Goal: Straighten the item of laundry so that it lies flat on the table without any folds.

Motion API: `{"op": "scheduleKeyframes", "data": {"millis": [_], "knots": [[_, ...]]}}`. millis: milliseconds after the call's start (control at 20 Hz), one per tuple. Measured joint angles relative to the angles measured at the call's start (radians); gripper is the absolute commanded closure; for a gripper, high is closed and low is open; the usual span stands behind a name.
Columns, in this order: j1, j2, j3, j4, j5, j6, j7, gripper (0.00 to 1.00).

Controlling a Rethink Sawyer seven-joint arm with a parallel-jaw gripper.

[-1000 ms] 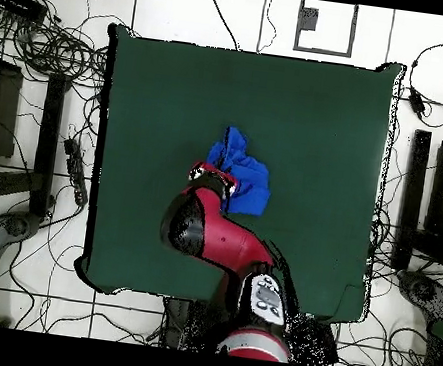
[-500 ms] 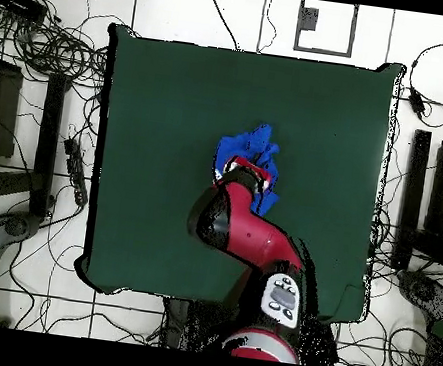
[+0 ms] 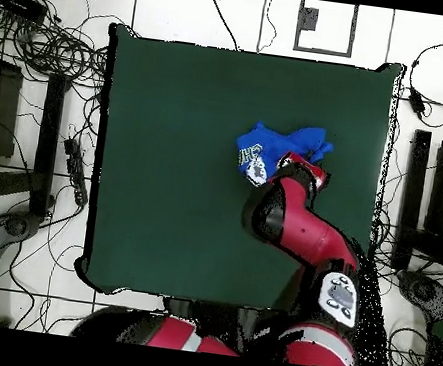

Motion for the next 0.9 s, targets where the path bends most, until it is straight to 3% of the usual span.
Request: {"op": "scheduleKeyframes", "data": {"millis": [400, 850, 900], "knots": [[-0.105, 0.059, 0.002, -0.104, -0.093, 0.005, 0.0, 1.0], [-0.229, 0.139, 0.055, -0.171, -0.095, 0.229, 0.0, 1.0], [-0.238, 0.146, 0.062, -0.176, -0.095, 0.254, 0.0, 0.0]]}}
